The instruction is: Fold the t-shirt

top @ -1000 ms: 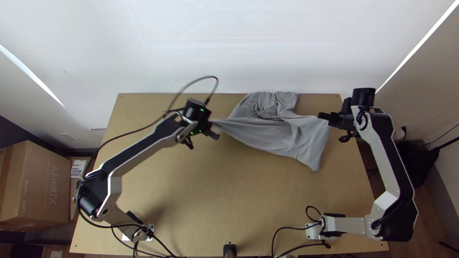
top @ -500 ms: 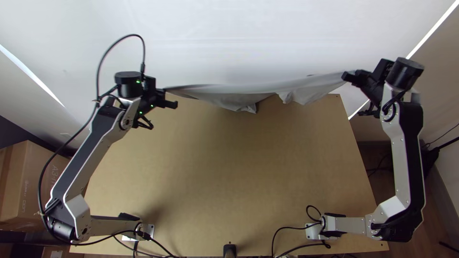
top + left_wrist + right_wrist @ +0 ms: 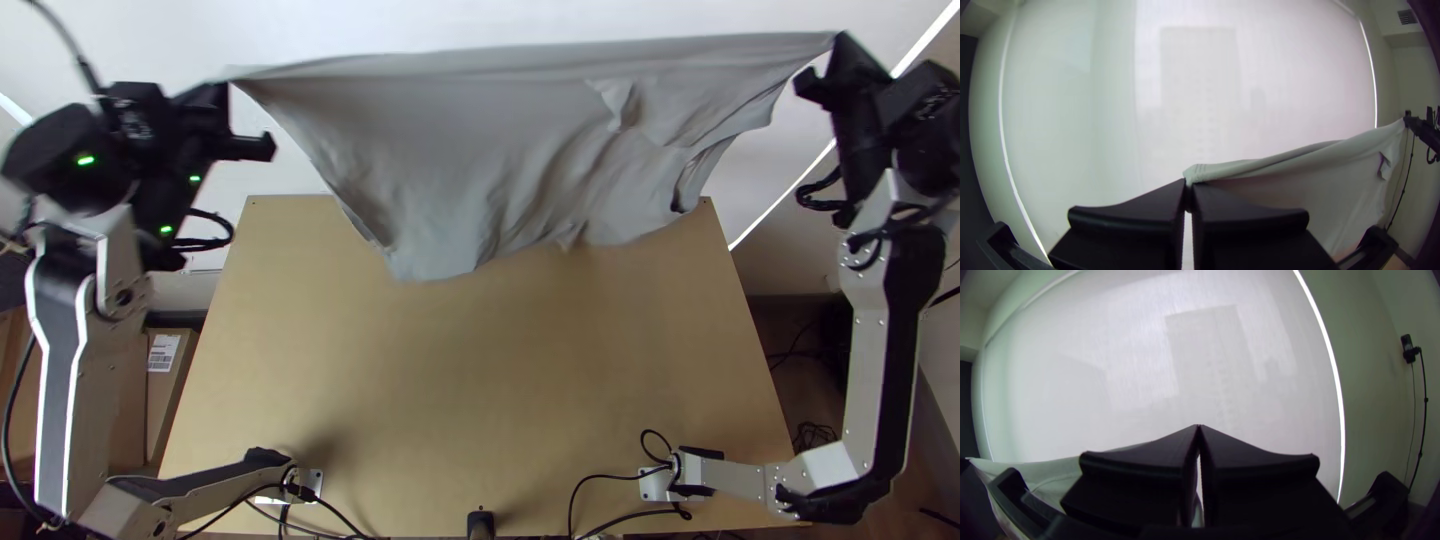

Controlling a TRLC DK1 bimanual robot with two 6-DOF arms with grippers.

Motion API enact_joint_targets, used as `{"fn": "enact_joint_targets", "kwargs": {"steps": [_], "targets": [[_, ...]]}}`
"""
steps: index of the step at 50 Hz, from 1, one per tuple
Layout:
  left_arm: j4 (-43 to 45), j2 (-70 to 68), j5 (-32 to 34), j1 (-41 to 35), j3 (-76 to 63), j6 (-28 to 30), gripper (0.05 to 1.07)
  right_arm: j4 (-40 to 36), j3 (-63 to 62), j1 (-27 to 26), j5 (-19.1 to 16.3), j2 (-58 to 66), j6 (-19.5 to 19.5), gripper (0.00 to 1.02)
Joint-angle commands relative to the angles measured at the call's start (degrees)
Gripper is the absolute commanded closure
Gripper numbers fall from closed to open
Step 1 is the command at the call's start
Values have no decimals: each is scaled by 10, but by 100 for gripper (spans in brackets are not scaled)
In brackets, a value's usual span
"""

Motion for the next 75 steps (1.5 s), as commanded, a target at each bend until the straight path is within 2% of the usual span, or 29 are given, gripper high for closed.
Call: {"fn": "enact_joint_targets", "kwargs": {"steps": [1, 9, 17, 26, 35, 40, 46, 49, 58, 66, 75], "targets": [[33, -55, -44, 20, 29, 39, 105, 35, 31, -17, 25, -60, 14, 100], [77, -126, -65, 20, 28, 64, 105, 39, 28, -20, 25, -141, 29, 100], [91, -201, -74, 19, 29, 50, 105, 37, 28, -10, 12, -232, 29, 100], [44, -262, -79, 27, 30, 18, 105, -33, 43, 63, 9, -293, 28, 100], [-53, -297, -78, 39, 10, -24, 105, -82, 19, 76, 8, -313, 29, 100], [-86, -352, -65, 38, -86, -55, 105, -99, -50, 81, 8, -339, 34, 100], [-132, -428, -29, 38, -218, -80, 105, -122, -190, 100, 8, -396, 42, 100], [-156, -468, -6, 39, -289, -86, 105, -147, -273, 112, 8, -438, 61, 100], [-225, -591, 48, 36, -498, -88, 105, -198, -515, 169, 8, -569, 58, 100], [-231, -618, 61, 30, -616, -87, 105, -220, -651, 183, 9, -621, 61, 100], [-161, -575, 75, 24, -698, -84, 105, -165, -715, 178, 8, -581, 74, 100]]}}
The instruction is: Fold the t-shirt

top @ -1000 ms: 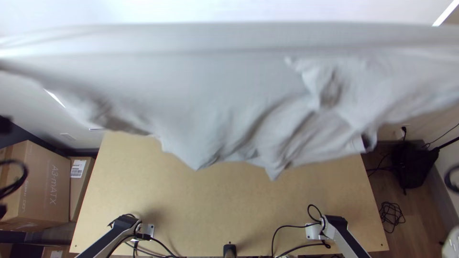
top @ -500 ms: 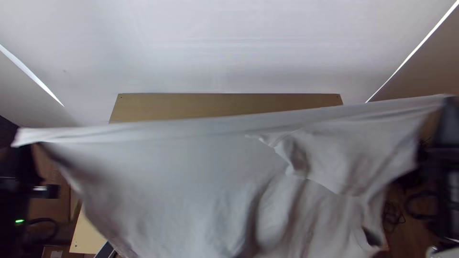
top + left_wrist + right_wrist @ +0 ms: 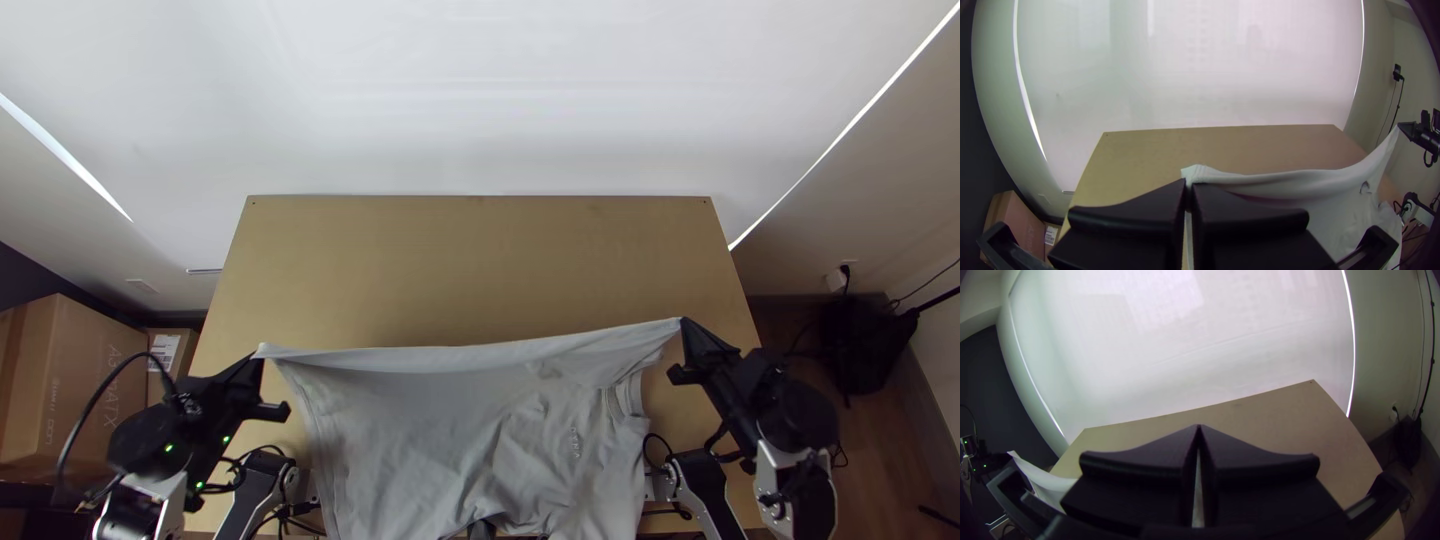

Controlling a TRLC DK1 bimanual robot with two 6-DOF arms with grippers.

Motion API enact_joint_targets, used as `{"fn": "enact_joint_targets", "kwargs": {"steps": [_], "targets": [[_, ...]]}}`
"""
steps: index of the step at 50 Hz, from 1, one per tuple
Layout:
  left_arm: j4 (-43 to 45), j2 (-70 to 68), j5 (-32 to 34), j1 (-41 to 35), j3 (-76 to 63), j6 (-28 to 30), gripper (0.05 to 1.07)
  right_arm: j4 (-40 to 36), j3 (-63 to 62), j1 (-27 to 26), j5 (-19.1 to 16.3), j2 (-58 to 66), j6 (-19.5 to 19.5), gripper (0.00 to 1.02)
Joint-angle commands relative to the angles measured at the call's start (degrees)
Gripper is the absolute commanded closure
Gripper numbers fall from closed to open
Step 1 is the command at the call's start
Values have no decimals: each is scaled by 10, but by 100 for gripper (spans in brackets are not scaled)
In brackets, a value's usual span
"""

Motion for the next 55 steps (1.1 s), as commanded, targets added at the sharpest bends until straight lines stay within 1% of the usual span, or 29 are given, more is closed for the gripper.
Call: {"fn": "enact_joint_targets", "kwargs": {"steps": [1, 8, 16, 24, 33, 37, 44, 55], "targets": [[58, 36, 7, -1, -38, -5, 105, 51, -19, -2, 8, 36, 22, 100], [146, 120, 21, 0, -69, -2, 105, 111, -22, -7, 9, 135, 21, 100], [220, 251, 47, 7, -71, -2, 105, 178, -9, -27, 8, 254, 19, 100], [300, 385, 64, 24, -49, -2, 105, 217, 36, -47, 8, 396, 20, 100], [334, 555, 70, 33, 28, -7, 105, 254, 101, -76, 8, 546, 16, 100], [363, 617, 74, 40, 58, -6, 105, 273, 133, -83, 8, 607, 13, 100], [382, 719, 78, 43, 129, -3, 105, 273, 203, -89, 8, 703, 10, 100], [388, 854, 77, 65, 253, 0, 105, 273, 298, -95, 9, 803, 11, 100]]}}
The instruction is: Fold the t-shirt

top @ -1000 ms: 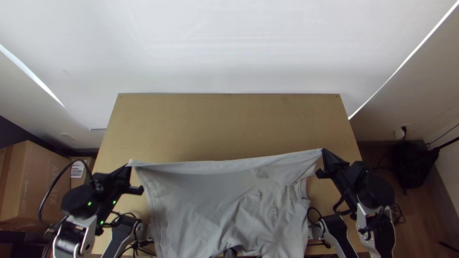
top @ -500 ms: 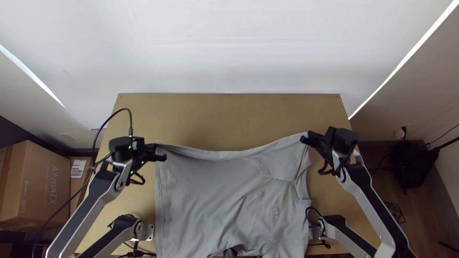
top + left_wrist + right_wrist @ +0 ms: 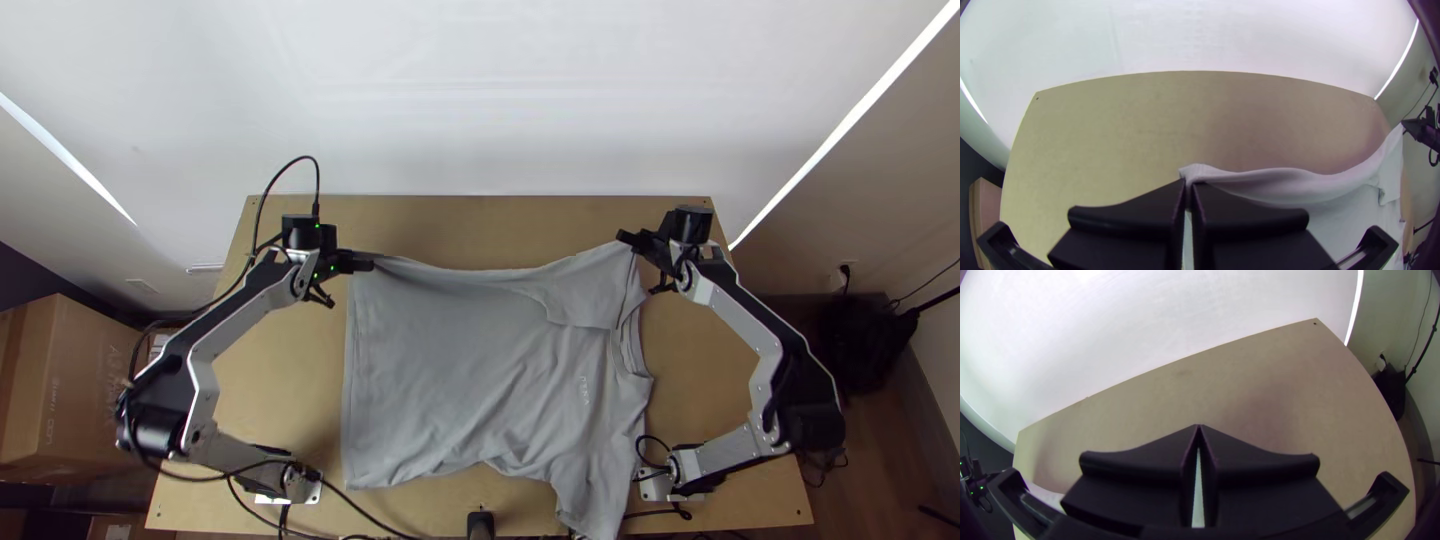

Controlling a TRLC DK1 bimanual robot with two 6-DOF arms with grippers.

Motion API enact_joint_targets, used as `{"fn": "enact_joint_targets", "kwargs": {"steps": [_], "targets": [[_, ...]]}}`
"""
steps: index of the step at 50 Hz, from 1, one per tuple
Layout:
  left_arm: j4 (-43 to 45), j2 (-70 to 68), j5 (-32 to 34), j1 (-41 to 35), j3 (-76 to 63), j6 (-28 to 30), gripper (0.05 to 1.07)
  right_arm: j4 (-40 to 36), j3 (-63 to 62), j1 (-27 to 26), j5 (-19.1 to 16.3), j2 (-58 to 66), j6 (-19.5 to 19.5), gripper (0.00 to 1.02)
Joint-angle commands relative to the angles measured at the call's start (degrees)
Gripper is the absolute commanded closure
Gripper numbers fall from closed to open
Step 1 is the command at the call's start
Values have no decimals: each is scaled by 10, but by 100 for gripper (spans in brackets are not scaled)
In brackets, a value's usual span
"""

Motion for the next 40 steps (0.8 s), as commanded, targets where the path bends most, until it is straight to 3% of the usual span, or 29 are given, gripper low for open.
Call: {"fn": "enact_joint_targets", "kwargs": {"steps": [1, 23, 26, 29, 31, 35, 36, 37, 40], "targets": [[13, 65, 3, 20, 75, 0, 105, 16, 54, -8, 7, 44, 5, 100], [-72, 297, 4, 44, 394, 1, 105, 2, 232, -13, 16, 209, 4, 98], [-73, 302, 4, 41, 410, 0, 105, -7, 252, -13, 16, 220, 6, 86], [-62, 304, 4, 40, 420, -2, 105, -10, 269, -13, 16, 230, 10, 59], [-61, 301, 3, 40, 427, -17, 90, -19, 279, -12, 15, 234, 16, 46], [-61, 290, 3, 40, 443, -39, 39, -28, 297, -12, 16, 234, 17, 21], [-58, 288, 3, 40, 448, -40, 20, -29, 300, -12, 15, 233, 19, 14], [-55, 286, 3, 41, 455, -42, 8, -29, 301, -12, 16, 230, 20, 9], [-72, 275, 4, 42, 470, -45, 10, -29, 303, -14, 16, 213, 20, 3]]}}
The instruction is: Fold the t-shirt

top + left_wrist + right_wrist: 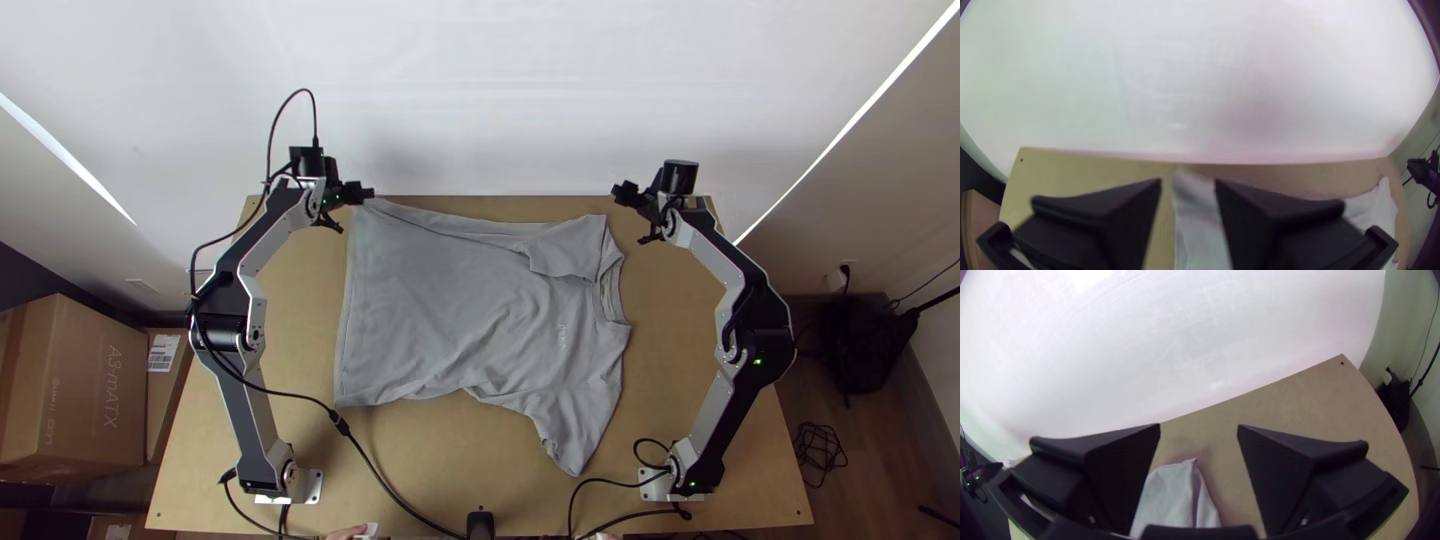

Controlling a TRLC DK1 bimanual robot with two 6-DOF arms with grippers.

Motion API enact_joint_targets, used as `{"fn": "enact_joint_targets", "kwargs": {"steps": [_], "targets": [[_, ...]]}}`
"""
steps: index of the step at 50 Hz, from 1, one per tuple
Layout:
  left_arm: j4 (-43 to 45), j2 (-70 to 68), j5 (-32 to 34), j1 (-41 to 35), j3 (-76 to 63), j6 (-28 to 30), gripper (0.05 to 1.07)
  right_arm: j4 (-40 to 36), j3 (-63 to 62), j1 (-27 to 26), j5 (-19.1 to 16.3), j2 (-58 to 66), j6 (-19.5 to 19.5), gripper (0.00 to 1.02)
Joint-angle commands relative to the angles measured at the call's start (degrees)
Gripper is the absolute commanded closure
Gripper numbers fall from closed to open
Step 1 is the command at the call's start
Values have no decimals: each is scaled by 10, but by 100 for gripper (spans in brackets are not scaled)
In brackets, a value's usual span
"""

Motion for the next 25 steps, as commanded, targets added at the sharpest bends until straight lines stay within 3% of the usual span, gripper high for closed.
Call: {"fn": "enact_joint_targets", "kwargs": {"steps": [1, 7, 16, 25], "targets": [[-4, -31, 0, 4, 38, -20, 10, -5, 18, -4, 3, -23, 16, 4], [-14, -74, 1, 11, 36, -27, 10, -33, 11, -7, 3, -86, 31, 4], [-67, -173, 2, 23, 14, -51, 10, -191, 20, -8, -7, -200, 98, 4], [-76, -324, 3, 30, -90, -63, 10, -324, -26, -26, -21, -312, 103, 4]]}}
